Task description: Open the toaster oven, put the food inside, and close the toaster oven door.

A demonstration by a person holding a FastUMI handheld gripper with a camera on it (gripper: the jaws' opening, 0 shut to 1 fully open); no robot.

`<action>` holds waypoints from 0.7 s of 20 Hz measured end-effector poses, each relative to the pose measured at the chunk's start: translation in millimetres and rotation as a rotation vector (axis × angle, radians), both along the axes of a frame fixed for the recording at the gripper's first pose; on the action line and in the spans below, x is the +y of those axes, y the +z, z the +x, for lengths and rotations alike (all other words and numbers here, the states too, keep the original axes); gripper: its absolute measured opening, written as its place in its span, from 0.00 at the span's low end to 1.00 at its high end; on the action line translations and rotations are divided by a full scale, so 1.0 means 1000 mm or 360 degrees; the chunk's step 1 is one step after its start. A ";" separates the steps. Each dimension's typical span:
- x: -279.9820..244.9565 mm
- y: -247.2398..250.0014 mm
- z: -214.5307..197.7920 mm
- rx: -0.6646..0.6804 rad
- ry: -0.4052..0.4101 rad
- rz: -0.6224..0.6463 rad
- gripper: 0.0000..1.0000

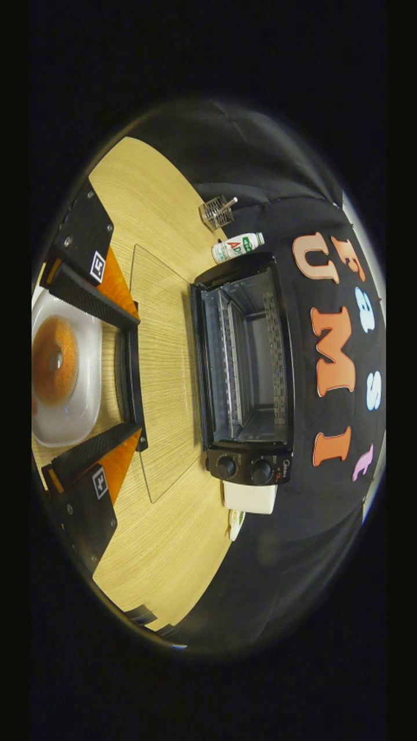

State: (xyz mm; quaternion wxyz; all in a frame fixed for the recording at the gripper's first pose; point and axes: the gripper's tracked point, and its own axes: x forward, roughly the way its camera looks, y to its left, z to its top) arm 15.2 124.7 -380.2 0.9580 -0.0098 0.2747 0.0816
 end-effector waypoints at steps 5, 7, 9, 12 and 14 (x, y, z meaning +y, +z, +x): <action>-0.004 0.007 0.001 -0.0044 -0.0029 -0.0040 0.99; -0.004 0.013 -0.003 -0.0050 -0.0032 -0.0024 0.99; 0.002 0.018 -0.013 -0.0046 -0.0013 0.0018 0.99; 0.002 0.020 -0.036 -0.0073 0.0026 -0.0037 0.99; 0.001 0.019 -0.050 -0.0080 0.0033 -0.0052 0.99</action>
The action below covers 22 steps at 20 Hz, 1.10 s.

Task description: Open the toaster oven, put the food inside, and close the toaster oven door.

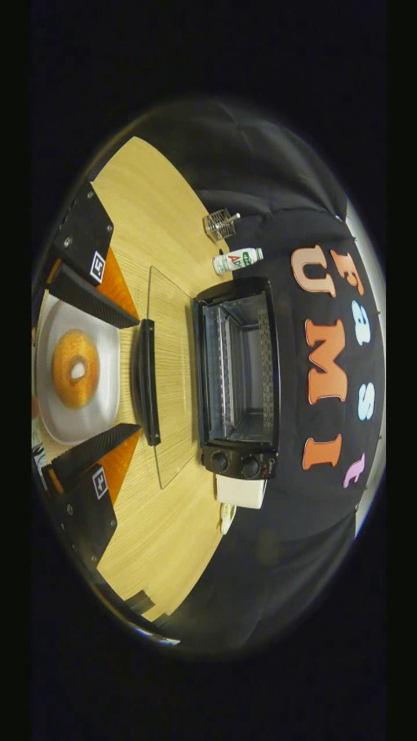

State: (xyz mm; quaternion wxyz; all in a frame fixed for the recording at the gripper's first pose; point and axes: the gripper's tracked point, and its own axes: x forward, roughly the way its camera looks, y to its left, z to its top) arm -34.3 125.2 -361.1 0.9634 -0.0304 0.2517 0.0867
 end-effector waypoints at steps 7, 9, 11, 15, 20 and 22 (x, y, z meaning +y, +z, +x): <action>-0.009 -0.015 -0.041 0.0028 0.0012 -0.0022 0.99; -0.009 -0.018 -0.052 0.0038 0.0014 -0.0021 0.99; -0.009 -0.021 -0.060 0.0033 0.0022 -0.0043 0.99; -0.013 -0.032 -0.064 0.0053 -0.0002 -0.0071 0.99; -0.010 -0.038 -0.064 0.0077 0.0002 -0.0066 0.99; -0.008 -0.040 -0.064 0.0090 -0.0002 -0.0054 0.92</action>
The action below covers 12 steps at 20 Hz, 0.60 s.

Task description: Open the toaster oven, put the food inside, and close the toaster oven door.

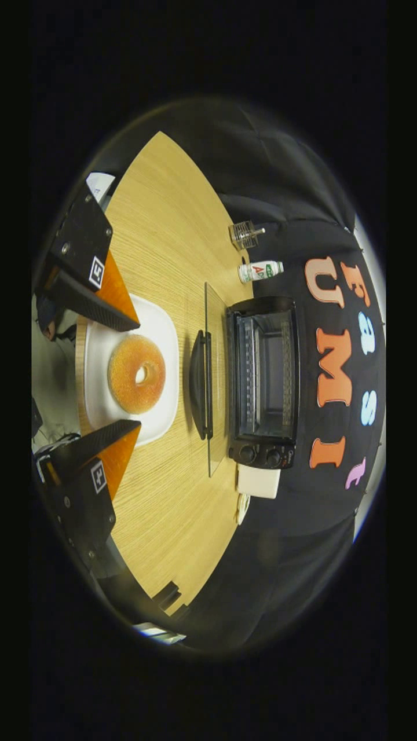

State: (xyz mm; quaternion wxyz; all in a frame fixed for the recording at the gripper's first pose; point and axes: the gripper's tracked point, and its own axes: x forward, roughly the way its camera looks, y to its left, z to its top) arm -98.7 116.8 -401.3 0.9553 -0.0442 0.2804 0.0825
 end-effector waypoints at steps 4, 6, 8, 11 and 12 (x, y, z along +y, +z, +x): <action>0.000 0.002 -0.001 -0.0007 0.0002 -0.0001 0.73; 0.003 0.006 0.000 -0.0016 0.0012 0.0018 0.65; 0.004 0.011 0.001 -0.0029 0.0015 0.0049 0.58; 0.005 0.022 0.005 -0.0052 0.0014 0.0092 0.52; 0.006 0.026 0.007 -0.0060 0.0015 0.0110 0.51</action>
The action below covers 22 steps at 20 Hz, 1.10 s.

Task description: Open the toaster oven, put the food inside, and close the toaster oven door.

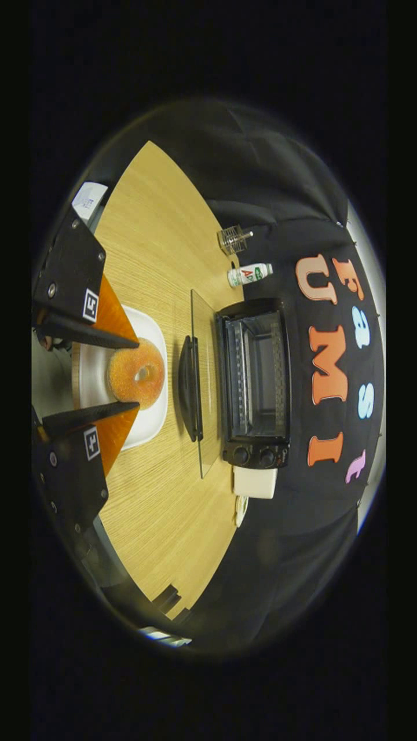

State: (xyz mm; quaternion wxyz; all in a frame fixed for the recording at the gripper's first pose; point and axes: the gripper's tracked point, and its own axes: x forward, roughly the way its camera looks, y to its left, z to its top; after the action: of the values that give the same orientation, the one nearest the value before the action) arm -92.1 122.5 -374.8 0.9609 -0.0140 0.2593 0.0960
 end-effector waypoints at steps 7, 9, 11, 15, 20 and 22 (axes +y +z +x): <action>0.010 0.050 0.041 -0.0149 -0.0001 0.0089 0.49; 0.016 0.064 0.060 -0.0186 -0.0001 0.0128 0.49; 0.019 0.076 0.081 -0.0235 -0.0019 0.0142 0.49; 0.028 0.093 0.126 -0.0278 -0.0061 0.0220 0.49; 0.040 0.092 0.181 -0.0245 -0.0105 0.0291 0.49; 0.043 0.087 0.199 -0.0191 -0.0128 0.0376 0.49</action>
State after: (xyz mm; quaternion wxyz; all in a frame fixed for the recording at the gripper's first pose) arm 106.8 165.9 -288.3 0.9727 0.1039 0.1887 0.0863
